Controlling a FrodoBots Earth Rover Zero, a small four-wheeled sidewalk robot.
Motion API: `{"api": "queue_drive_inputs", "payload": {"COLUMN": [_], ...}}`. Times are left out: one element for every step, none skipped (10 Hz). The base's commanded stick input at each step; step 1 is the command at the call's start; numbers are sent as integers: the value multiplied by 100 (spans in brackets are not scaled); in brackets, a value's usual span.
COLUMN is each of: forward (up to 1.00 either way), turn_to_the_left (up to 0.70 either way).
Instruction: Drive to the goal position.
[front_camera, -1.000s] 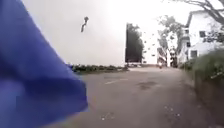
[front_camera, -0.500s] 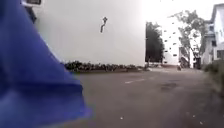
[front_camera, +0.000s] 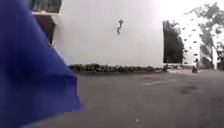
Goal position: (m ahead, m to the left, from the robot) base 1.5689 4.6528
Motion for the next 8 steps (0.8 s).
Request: {"api": "queue_drive_inputs", "payload": {"forward": [0, 0, 0, 0, 0, 0, 0, 0], "turn_to_the_left": [45, 45, 45, 45, 45, 45, 45, 45]}}
